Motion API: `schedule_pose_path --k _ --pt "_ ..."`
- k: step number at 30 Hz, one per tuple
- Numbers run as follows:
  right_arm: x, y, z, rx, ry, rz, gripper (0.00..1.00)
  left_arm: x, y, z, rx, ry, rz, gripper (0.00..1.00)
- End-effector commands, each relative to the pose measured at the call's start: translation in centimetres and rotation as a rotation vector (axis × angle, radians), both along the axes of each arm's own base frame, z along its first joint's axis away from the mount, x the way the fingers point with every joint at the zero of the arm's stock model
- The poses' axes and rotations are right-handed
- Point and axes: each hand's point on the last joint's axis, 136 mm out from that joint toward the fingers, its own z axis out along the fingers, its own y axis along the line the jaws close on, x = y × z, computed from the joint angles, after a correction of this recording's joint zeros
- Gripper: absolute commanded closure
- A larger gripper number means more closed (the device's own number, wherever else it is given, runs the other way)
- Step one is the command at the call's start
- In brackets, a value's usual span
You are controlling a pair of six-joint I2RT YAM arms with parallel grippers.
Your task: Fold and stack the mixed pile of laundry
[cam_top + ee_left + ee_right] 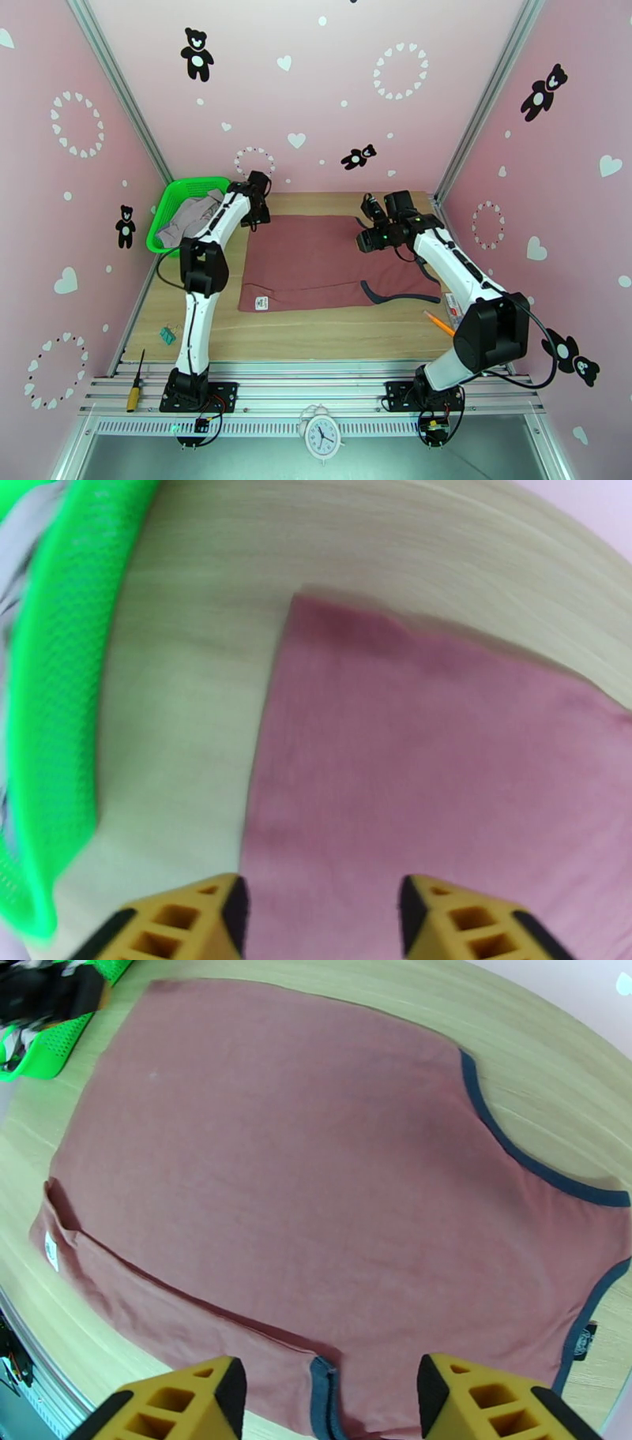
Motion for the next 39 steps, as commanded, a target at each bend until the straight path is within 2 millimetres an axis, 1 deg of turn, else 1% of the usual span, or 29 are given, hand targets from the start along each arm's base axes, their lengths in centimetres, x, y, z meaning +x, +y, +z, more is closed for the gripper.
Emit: schedule_pose_path --k 1,5,7,11,13,14,15,18,21,23,25,27,29,31,33,36,39 --pt "-1.0 0.5 -1.6 0.024 0.067 0.009 0.41 2.0 0.1 0.0 -0.041 -0.044 -0.044 0.48" --pt "-1.4 0.5 -2.9 0.034 0.098 -0.006 0.42 3.4 1.2 -2.3 -0.068 -0.048 -0.023 0.49" --pt "-1.5 0.7 -3.5 0.043 0.114 -0.011 0.43 4.0 1.3 -3.7 -0.100 -0.041 -0.017 0.49" --pt "-1.3 1.1 -4.7 0.048 0.149 -0.011 0.45 5.0 0.6 -6.3 -0.151 -0.034 -0.030 0.48" --pt "-1.1 1.4 -5.3 0.039 0.166 -0.008 0.46 5.6 0.2 -6.8 -0.166 -0.050 -0.038 0.46" --pt "-0.9 1.4 -5.6 0.035 0.175 -0.008 0.46 5.9 0.2 -6.7 -0.171 -0.063 -0.038 0.43" --pt "-0.8 1.6 -5.9 0.034 0.183 -0.007 0.47 5.8 0.3 -8.3 -0.167 -0.047 -0.032 0.41" --pt "-0.1 2.0 -6.6 0.037 0.203 -0.008 0.49 6.4 0.7 -8.2 -0.174 -0.063 -0.009 0.35" --pt "1.0 2.4 -7.2 0.044 0.221 -0.027 0.52 6.5 1.1 -8.4 -0.208 -0.064 0.028 0.35" --pt "2.2 2.4 -7.3 0.038 0.220 -0.051 0.54 6.4 1.3 -8.8 -0.222 -0.052 0.046 0.37" --pt "4.1 2.3 -7.1 0.016 0.198 -0.072 0.53 6.3 1.2 -9.0 -0.236 -0.047 0.057 0.42" --pt "6.5 2.0 -6.9 -0.009 0.168 -0.092 0.50 6.1 0.7 -9.5 -0.268 -0.032 0.065 0.52" --pt "9.2 1.6 -6.6 -0.027 0.134 -0.112 0.48 5.9 0.3 -10.2 -0.300 -0.014 0.073 0.64" --pt "12.1 1.0 -7.0 -0.051 0.108 -0.137 0.46 5.5 -0.1 -10.9 -0.322 0.007 0.076 0.73" --pt "14.7 0.2 -7.4 -0.053 0.094 -0.164 0.45 5.3 -0.2 -11.4 -0.330 0.019 0.078 0.83" --pt "18.4 -0.9 -8.9 -0.051 0.082 -0.197 0.45 5.2 -0.2 -11.4 -0.331 0.022 0.078 1.00" --pt "20.9 -1.3 -10.8 -0.052 0.086 -0.208 0.47 5.1 -0.2 -11.1 -0.325 0.020 0.075 1.00"
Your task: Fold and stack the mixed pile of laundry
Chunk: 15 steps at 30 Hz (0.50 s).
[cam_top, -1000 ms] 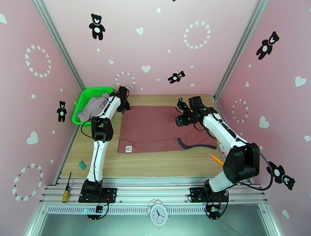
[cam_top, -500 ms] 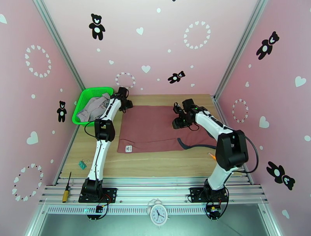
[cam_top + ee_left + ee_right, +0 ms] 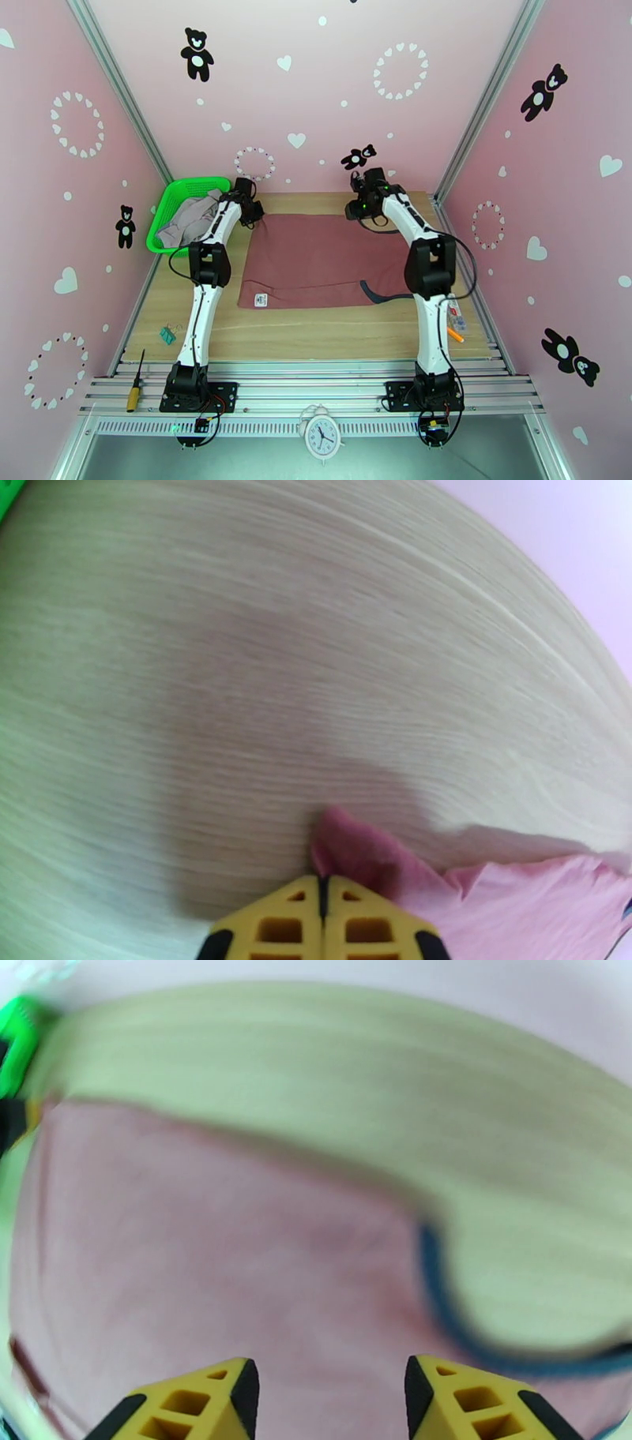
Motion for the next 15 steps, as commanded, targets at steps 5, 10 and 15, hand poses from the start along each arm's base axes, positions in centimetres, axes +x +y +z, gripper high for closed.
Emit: schedule_pose_path --k 5,10,15 --pt "2.5 -0.6 -6.3 0.005 0.073 -0.034 0.49 -2.7 -0.3 -4.1 0.013 0.135 -0.024 1.00" --pt "3.2 -0.1 -8.0 0.096 0.105 -0.096 0.50 -2.9 0.0 -3.6 0.030 0.132 -0.023 1.00" --pt "2.0 0.0 -10.5 0.118 0.192 -0.129 0.57 -3.0 0.0 -4.0 0.026 0.141 -0.016 1.00"
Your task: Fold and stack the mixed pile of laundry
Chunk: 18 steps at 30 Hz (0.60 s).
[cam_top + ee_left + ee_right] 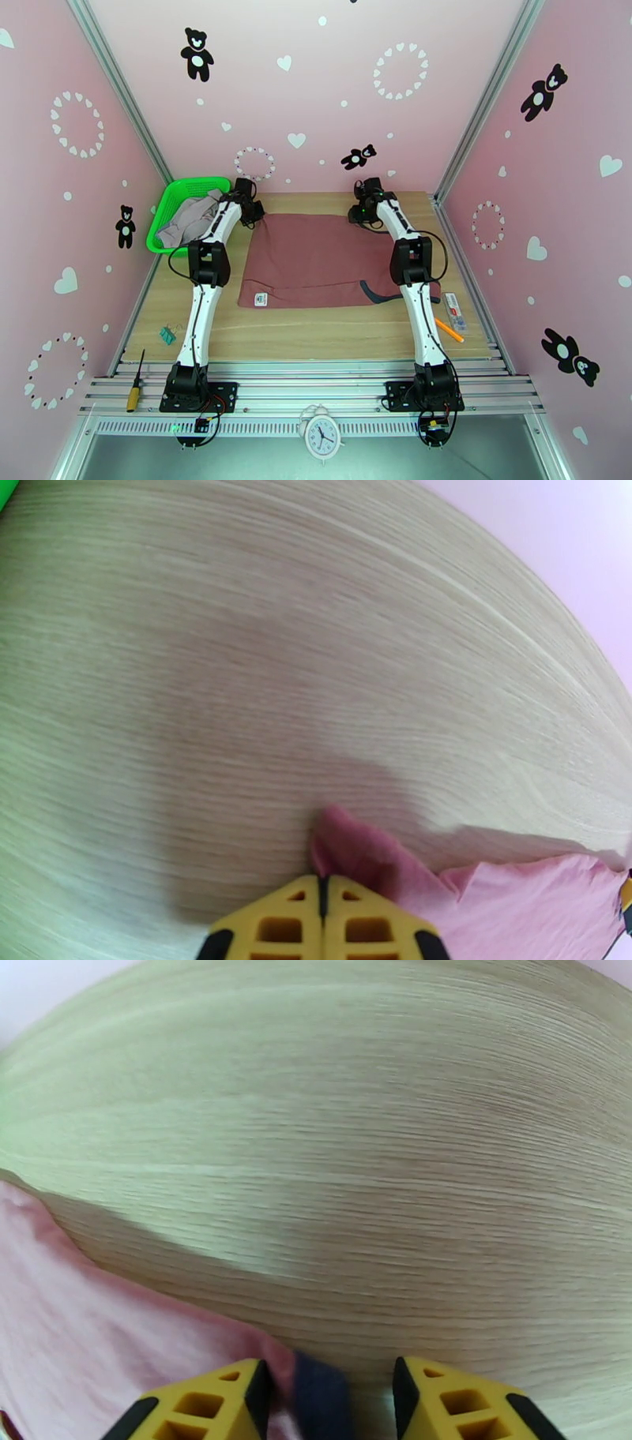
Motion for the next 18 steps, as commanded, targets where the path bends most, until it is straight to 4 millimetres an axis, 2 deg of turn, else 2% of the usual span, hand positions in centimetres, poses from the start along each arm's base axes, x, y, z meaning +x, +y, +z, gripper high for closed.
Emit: schedule_pose_path --k 1,3,8,10,12,16,18 --pt "-1.1 0.4 -2.5 0.031 0.088 -0.034 0.59 -3.0 0.0 -3.9 0.023 0.148 -0.007 1.00" --pt "-1.2 0.2 -3.1 0.025 0.095 -0.044 0.65 -3.1 0.0 -4.1 0.020 0.152 -0.005 1.00" --pt "-0.2 0.1 -2.5 0.033 0.056 -0.070 0.80 -2.9 -0.3 -4.4 0.003 0.149 -0.008 1.00" --pt "0.4 0.1 -2.0 0.037 0.032 -0.079 0.91 -2.8 -0.4 -4.4 -0.004 0.141 -0.011 1.00" --pt "0.8 0.0 -1.3 0.034 0.007 -0.088 1.00 -2.3 -0.5 -2.7 0.002 0.097 -0.012 1.00" --pt "1.5 0.1 0.8 0.039 -0.045 -0.076 1.00 -1.6 -0.2 1.0 0.025 0.002 -0.011 1.00" --pt "1.7 0.1 2.3 0.039 -0.076 -0.064 1.00 -1.2 0.1 3.8 0.044 -0.057 -0.010 1.00"
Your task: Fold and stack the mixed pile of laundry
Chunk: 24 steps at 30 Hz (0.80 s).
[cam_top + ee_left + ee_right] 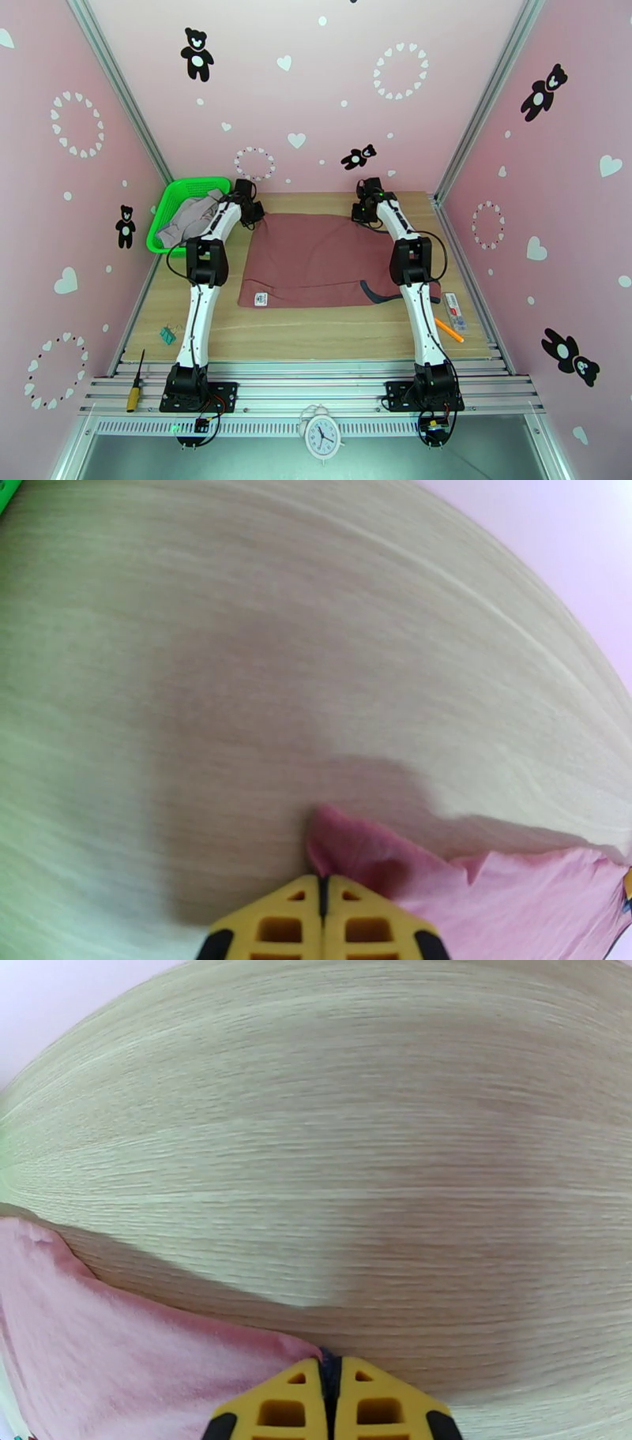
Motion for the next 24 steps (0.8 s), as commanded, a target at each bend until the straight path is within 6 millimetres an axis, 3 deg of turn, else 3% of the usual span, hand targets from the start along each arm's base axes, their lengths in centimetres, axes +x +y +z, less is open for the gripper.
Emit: schedule_pose_path --k 1,5,8,16,24 --pt "1.2 0.2 3.3 -0.002 -0.091 0.012 1.00 0.0 0.1 4.4 0.041 -0.077 -0.010 1.00" --pt "1.1 0.5 6.2 0.004 -0.134 0.045 1.00 -0.2 0.6 8.5 0.066 -0.153 -0.011 1.00" --pt "0.7 0.5 7.3 0.000 -0.146 0.059 1.00 -0.9 1.0 10.0 0.082 -0.181 -0.006 1.00" --pt "-1.2 0.6 7.7 0.002 -0.122 0.082 1.00 -3.3 1.4 10.7 0.090 -0.187 -0.003 1.00" --pt "-3.3 0.7 9.9 -0.001 -0.170 0.097 1.00 -6.9 2.3 11.9 0.109 -0.201 0.015 1.00"
